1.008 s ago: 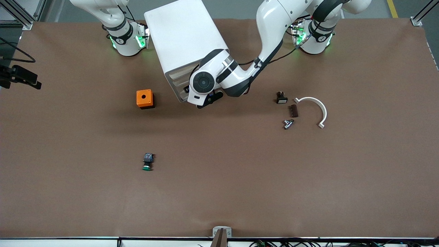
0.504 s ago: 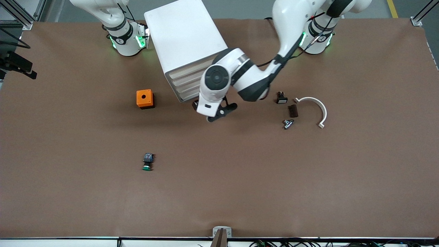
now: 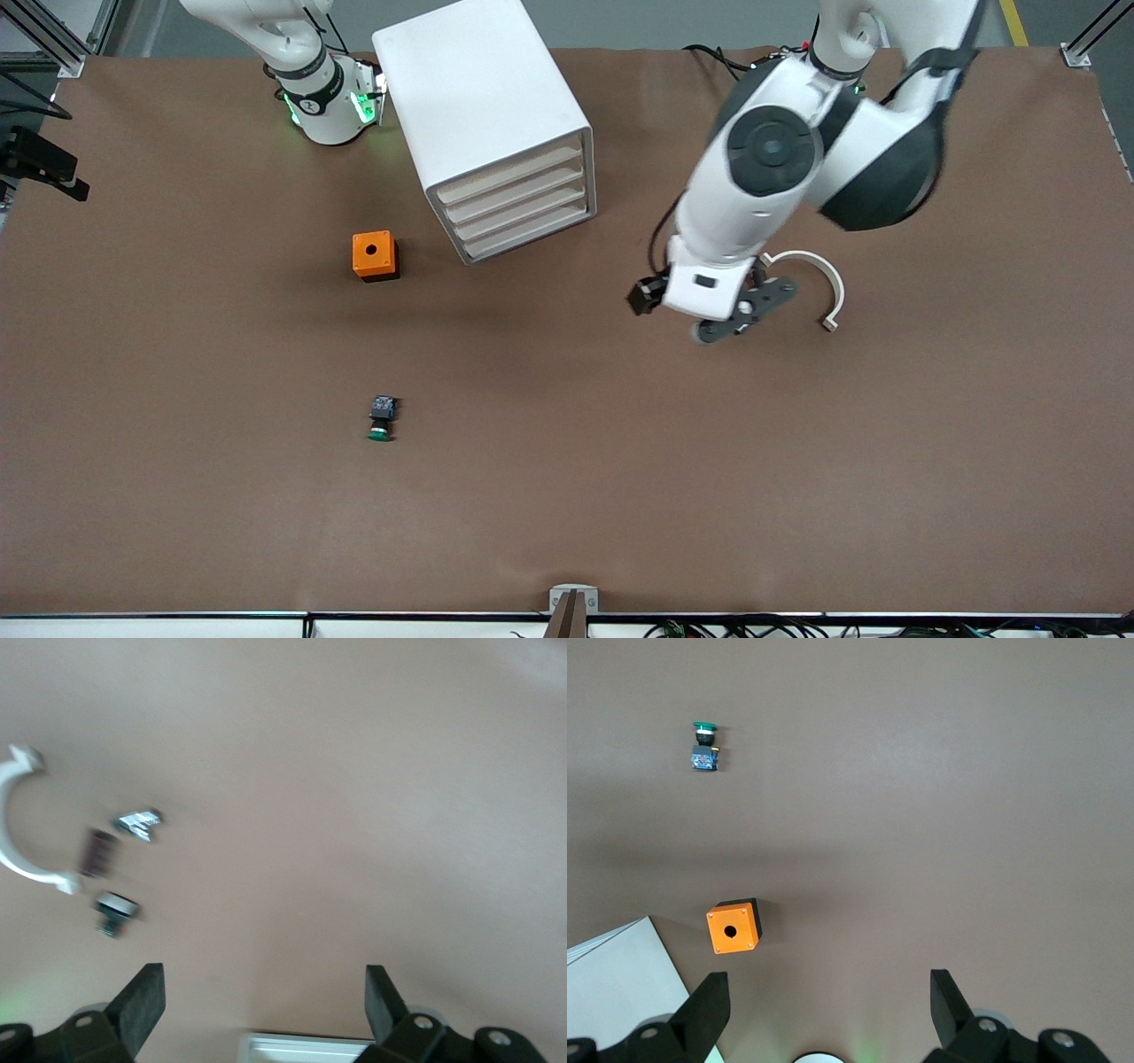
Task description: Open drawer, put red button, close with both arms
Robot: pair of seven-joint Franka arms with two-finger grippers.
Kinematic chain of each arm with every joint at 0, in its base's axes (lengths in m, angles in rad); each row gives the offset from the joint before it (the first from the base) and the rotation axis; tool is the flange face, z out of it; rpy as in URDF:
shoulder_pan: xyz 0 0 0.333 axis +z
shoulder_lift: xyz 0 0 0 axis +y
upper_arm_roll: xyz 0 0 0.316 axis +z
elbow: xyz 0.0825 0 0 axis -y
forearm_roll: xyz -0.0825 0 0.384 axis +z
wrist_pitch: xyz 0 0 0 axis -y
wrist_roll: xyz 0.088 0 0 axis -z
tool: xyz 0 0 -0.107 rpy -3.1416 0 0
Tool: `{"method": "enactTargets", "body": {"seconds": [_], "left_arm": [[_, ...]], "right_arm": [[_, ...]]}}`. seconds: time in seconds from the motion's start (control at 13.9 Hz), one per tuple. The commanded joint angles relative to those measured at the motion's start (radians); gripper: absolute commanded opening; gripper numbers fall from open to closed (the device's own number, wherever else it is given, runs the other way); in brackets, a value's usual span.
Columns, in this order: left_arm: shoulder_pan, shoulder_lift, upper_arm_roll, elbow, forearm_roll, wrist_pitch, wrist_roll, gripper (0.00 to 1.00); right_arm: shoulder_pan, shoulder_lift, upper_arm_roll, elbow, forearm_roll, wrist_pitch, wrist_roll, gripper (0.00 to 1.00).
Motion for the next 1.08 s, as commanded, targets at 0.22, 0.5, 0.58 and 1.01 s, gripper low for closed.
{"method": "enactTargets", "body": {"seconds": [0.22,0.5,0.58,1.01], "left_arm": [[0.222,-0.122,-0.005,-0.038,0.016,-0.160,0.362,1.00],[0.332,-0.150,-0.004,-0.049,0.033,-0.217,0.537,1.00],[0.360,-0.164,-0.007,-0.060,0.033,-0.227,0.581,1.00],[0.306,-0.381,0.173,-0.357,0.032,-0.162,0.834,1.00]], "right_arm": [[0.014,-0.025,-0.007,-0.025,-0.005,0.009,-0.012,1.00],[0.009,-0.025,-0.006,-0.018,-0.005,0.027,-0.012,1.00],[0.011,-0.025,-0.004,-0.017,-0.005,0.027,-0.012,1.00],[-0.015,-0.034,0.063,-0.012,-0.005,0.017,0.005,1.00]]}}
